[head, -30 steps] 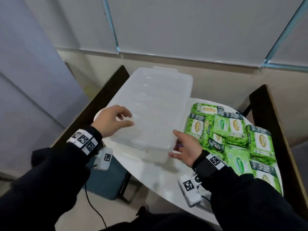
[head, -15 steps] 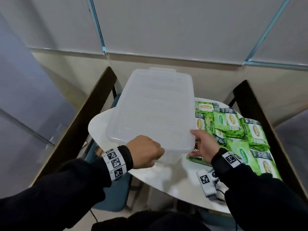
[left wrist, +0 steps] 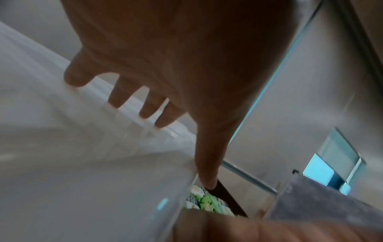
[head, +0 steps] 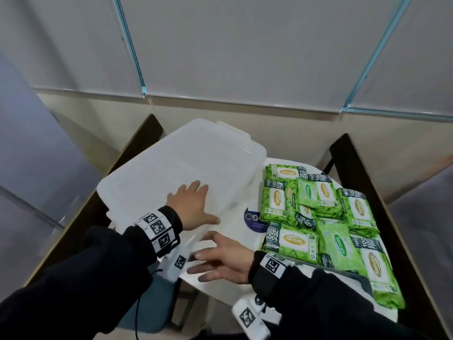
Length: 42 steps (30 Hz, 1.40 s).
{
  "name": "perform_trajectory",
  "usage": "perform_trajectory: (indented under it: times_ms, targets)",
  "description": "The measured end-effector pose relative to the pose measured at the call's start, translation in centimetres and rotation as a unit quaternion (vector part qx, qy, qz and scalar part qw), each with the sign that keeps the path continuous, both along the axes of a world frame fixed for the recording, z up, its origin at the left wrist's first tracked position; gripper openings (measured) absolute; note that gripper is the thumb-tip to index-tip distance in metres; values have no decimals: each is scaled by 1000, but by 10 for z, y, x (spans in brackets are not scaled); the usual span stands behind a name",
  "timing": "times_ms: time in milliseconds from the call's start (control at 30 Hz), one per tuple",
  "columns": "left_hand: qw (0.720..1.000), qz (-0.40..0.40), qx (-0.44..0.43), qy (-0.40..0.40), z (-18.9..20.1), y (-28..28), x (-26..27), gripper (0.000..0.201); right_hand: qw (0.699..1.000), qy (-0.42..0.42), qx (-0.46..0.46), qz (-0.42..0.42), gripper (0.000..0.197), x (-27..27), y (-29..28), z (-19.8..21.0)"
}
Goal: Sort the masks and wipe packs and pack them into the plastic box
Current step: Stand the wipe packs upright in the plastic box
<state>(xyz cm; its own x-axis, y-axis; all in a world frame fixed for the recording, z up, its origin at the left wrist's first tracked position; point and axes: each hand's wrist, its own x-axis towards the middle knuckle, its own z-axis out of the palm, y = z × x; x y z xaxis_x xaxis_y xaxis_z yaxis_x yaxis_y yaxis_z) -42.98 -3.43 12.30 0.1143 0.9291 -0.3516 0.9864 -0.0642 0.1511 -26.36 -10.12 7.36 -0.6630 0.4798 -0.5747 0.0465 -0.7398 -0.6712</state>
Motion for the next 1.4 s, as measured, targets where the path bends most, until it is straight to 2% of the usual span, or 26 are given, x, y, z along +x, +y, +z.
perform_trajectory:
  times_ms: [33, 67, 133, 200, 233, 267, 300, 400, 500, 600, 667, 800, 900, 1000, 1100, 1233, 1333, 1400]
  targets:
    - [1000, -1, -11, 12, 0, -2, -1, 115, 999, -24, 23, 30, 48, 10, 7, 1]
    - [1000, -4, -18, 9, 2, -5, -2, 115, 996, -64, 55, 24, 43, 24, 18, 0]
    - [999, -18, -31, 0, 4, -10, -8, 114, 974, -173, 108, -100, 30, 57, 51, 3]
    - [998, -41, -42, -4, 8, -12, -18, 110, 916, -265, 135, -270, 16, 94, 94, 9]
    - [997, -57, -48, -7, 9, -12, -24, 107, 888, -286, 147, -329, 13, 109, 115, 15]
    - [996, -73, -52, -10, 10, -11, -32, 105, 871, -295, 157, -359, 15, 121, 134, 22]
    - [995, -88, -55, -13, 11, -9, -41, 102, 868, -299, 163, -361, 21, 129, 151, 28]
    - [991, -121, -60, -19, 13, 3, -69, 94, 895, -311, 160, -277, 38, 131, 180, 42]
    - [990, -123, -57, -26, 13, 13, -95, 92, 921, -285, 168, -207, 39, 115, 185, 46]
    - [991, -106, -50, -57, 12, 15, -110, 86, 920, -267, 184, -222, 29, 98, 179, 46]
    - [990, -104, -51, -77, 10, 14, -114, 82, 917, -275, 183, -222, 35, 92, 173, 46]
    - [986, -119, -52, -101, 5, 10, -124, 80, 896, -350, 193, -194, 50, 94, 157, 36]
    - [985, -122, -44, -117, 3, 10, -133, 85, 886, -362, 205, -203, 47, 99, 139, 26]
    - [982, -127, -33, -136, -1, 9, -137, 85, 891, -339, 204, -221, 38, 103, 119, 18]
    - [978, -144, -25, -148, -7, 4, -138, 89, 892, -322, 209, -239, 40, 107, 105, 14]
    - [975, -162, -14, -150, -12, -8, -142, 67, 904, -301, 188, -239, 40, 118, 90, 11]
    - [973, -172, -18, -152, -9, -15, -142, 65, 925, -255, 146, -243, 33, 129, 75, 8]
    - [973, -181, -14, -142, -8, -16, -142, 66, 928, -249, 129, -247, 31, 131, 70, 8]
